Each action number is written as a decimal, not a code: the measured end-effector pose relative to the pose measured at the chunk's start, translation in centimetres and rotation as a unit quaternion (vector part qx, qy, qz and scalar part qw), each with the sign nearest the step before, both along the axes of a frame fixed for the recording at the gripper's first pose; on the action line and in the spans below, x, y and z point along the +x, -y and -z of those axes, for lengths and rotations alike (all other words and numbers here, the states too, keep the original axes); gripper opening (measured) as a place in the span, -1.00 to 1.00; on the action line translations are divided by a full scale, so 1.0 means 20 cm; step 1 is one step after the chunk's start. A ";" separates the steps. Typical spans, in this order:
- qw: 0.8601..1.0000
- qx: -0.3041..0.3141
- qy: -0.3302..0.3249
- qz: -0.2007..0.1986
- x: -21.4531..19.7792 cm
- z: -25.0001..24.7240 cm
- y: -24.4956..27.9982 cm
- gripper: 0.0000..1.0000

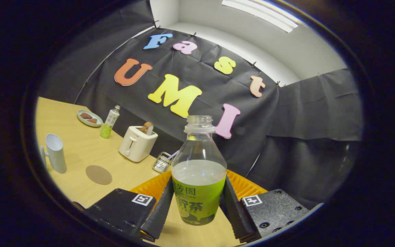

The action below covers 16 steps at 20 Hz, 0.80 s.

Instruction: Take the bottle from table, then pour the juice into the cup, finally place the bottle on the coaster

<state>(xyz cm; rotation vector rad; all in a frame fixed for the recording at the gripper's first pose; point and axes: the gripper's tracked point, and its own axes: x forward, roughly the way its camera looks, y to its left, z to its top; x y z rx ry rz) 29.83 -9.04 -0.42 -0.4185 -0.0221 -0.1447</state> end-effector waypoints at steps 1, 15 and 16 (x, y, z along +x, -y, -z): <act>1.000 0.015 -0.007 -0.013 0.03 0.03 -0.04 0.61; 0.967 0.184 -0.052 -0.170 0.40 0.19 -0.77 0.62; 0.966 0.184 -0.051 -0.172 0.42 0.19 -0.80 0.62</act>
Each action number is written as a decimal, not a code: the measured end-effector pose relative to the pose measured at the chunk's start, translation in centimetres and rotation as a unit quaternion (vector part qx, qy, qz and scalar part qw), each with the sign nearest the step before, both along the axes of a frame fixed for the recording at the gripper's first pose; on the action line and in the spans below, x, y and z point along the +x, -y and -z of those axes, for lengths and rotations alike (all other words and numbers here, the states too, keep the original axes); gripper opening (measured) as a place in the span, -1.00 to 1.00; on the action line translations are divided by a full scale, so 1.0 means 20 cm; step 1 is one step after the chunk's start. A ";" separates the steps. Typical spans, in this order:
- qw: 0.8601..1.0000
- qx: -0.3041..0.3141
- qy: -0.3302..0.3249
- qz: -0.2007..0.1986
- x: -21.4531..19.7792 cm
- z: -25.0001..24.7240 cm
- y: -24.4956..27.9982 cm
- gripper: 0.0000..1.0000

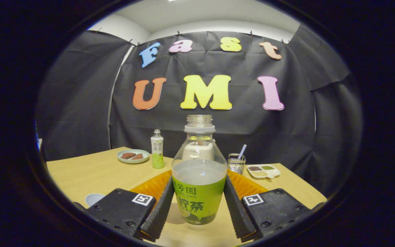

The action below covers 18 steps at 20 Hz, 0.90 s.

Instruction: Take the bottle from table, then pour the juice into the cup, finally place the bottle on the coaster

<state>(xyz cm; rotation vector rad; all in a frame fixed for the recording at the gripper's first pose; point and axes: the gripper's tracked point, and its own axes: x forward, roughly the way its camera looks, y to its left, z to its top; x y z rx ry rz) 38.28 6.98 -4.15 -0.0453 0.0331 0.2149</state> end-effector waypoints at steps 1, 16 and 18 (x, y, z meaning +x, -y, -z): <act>1.000 -0.002 0.002 -0.003 0.02 0.00 -0.03 0.62; 0.997 0.022 -0.078 -0.019 0.27 0.35 -0.22 0.68; 0.997 0.022 -0.076 -0.020 0.25 0.34 -0.21 0.68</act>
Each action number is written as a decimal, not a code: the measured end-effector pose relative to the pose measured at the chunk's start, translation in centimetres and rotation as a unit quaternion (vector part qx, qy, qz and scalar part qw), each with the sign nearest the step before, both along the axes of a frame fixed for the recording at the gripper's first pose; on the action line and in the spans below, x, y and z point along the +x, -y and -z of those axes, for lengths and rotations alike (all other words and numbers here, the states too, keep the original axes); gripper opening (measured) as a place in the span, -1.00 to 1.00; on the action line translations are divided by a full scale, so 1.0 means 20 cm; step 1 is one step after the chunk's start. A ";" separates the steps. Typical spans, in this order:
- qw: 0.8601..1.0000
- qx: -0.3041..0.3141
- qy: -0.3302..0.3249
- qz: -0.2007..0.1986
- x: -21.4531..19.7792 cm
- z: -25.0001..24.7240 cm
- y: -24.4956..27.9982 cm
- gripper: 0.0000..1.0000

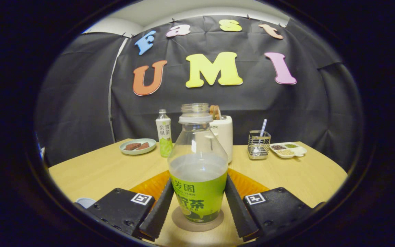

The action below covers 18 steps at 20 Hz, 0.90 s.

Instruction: Take the bottle from table, then pour the juice into the cup, finally place the bottle on the coaster

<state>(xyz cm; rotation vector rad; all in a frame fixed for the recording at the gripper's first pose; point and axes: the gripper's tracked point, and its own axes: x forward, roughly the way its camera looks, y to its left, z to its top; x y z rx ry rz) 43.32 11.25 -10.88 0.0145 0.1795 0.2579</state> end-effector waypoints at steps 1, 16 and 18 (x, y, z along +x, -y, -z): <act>1.000 0.001 -0.001 0.000 -0.01 0.00 0.00 0.69; 0.998 -0.020 0.048 0.030 -0.55 -0.40 0.09 1.00; 0.998 -0.019 0.047 0.032 -0.70 -0.50 0.05 1.00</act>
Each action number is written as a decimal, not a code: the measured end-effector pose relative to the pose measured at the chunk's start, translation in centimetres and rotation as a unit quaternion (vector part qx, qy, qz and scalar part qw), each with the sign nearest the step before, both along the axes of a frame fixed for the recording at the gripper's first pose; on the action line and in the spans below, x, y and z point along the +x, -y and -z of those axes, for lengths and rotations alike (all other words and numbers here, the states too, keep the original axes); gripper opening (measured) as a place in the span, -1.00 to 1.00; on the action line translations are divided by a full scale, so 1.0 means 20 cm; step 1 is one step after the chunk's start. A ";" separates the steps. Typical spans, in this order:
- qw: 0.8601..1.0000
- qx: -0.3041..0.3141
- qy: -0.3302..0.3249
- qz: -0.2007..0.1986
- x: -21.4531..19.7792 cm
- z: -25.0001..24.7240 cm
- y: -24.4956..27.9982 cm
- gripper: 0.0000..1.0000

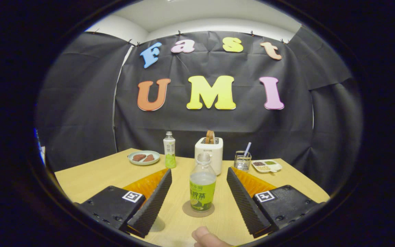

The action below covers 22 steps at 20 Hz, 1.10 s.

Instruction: Take the bottle from table, then pour the juice into the cup, finally place the bottle on the coaster

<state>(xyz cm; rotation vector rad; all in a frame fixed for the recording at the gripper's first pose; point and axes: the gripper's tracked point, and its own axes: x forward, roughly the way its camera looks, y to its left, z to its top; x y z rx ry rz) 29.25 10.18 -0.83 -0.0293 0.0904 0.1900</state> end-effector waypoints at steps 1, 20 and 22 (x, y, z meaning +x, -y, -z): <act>1.000 -0.003 0.000 0.007 -0.08 -0.04 0.02 1.00; 0.997 0.019 0.028 0.074 -1.32 -0.36 0.40 1.00; 0.996 0.022 0.024 0.078 -1.36 -0.32 0.42 1.00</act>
